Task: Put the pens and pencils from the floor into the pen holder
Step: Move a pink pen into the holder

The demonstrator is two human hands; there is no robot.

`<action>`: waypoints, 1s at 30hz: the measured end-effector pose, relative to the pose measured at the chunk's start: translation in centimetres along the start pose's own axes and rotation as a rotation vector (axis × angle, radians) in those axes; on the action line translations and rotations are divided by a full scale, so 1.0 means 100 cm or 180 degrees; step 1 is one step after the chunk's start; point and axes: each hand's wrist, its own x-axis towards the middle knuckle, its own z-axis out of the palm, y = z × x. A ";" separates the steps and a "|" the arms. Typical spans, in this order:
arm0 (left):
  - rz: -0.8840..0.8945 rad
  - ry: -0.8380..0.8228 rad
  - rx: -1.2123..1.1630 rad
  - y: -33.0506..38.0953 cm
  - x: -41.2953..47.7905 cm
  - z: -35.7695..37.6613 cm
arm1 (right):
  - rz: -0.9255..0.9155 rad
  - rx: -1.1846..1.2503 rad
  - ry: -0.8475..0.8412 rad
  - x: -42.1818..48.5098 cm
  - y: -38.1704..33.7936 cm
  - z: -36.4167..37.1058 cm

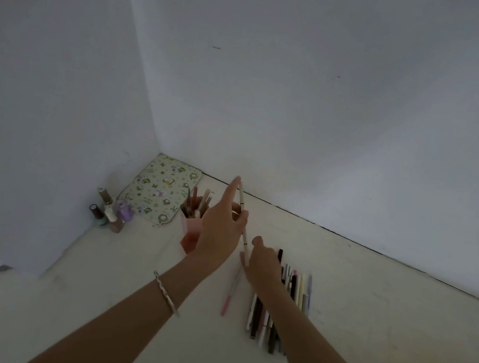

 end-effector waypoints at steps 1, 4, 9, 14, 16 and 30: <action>-0.0022 0.0006 -0.0133 0.001 -0.001 -0.002 | -0.0043 -0.0117 -0.0051 -0.003 -0.005 0.010; -0.0011 0.0112 -0.0328 0.003 -0.004 -0.009 | 0.0095 0.0235 -0.0196 -0.012 -0.017 0.031; 0.0317 0.1144 -0.0460 0.002 0.022 -0.061 | -0.0031 0.0976 0.0170 0.001 -0.028 -0.006; 0.0440 0.1516 0.0159 -0.022 0.032 -0.096 | -0.0170 0.1484 0.1247 0.015 -0.038 -0.066; 0.0432 0.1378 0.0293 -0.034 0.027 -0.092 | -0.0452 0.1801 0.1507 0.015 -0.045 -0.078; 0.0516 0.1507 0.0942 -0.055 0.016 -0.105 | -0.1516 0.2279 0.2108 0.008 -0.121 -0.075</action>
